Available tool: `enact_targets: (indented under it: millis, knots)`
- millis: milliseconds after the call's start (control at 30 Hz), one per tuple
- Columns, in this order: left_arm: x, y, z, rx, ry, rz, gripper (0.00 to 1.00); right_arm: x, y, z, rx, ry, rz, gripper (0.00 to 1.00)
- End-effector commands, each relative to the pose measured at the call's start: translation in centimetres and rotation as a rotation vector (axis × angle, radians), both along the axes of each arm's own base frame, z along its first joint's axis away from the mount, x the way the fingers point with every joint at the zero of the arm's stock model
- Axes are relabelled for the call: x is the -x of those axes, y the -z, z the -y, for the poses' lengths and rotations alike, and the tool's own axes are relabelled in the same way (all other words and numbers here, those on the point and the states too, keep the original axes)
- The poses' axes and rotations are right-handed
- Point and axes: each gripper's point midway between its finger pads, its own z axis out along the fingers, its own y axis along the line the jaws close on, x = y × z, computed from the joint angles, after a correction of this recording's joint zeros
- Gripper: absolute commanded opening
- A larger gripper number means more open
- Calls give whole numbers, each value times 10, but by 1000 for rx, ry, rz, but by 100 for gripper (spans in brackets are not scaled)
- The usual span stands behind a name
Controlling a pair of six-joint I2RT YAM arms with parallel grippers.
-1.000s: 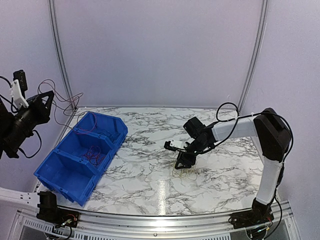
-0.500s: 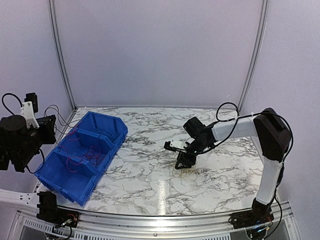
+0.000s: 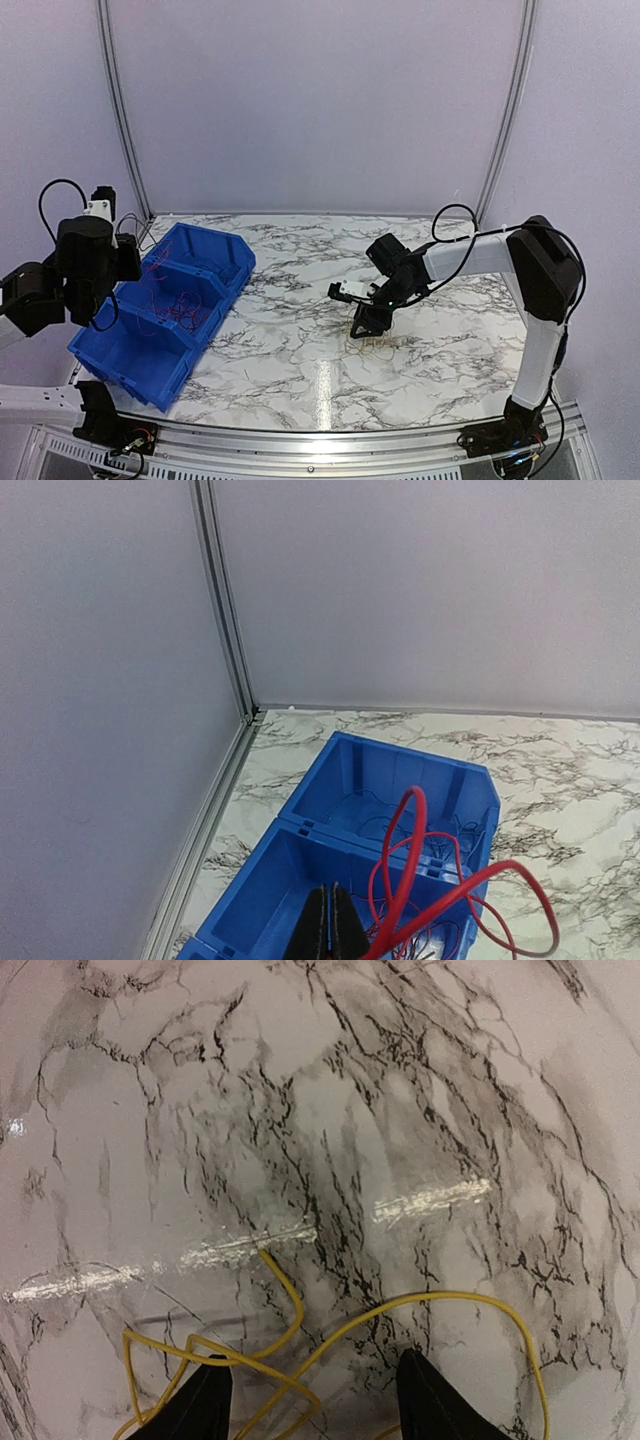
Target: Untangle the cables
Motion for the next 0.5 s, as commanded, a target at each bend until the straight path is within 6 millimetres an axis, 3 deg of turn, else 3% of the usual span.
enact_targets:
  millis: [0, 167, 267, 333, 467]
  knots:
    - [-23, 22, 2, 1, -4, -60, 0, 5, 12, 12, 67, 10, -39, 57]
    - [-40, 39, -18, 40, -56, -83, 0, 6, 10, 12, 68, 6, -33, 57]
    - [-47, 37, -24, 78, -56, -75, 0, 6, 11, 13, 72, 5, -30, 57]
    - [-50, 25, -19, 95, -27, -61, 0, 6, 11, 13, 73, 6, -30, 57]
    - [-52, -24, -9, 133, 41, 6, 0, 6, 13, 14, 78, 3, -32, 56]
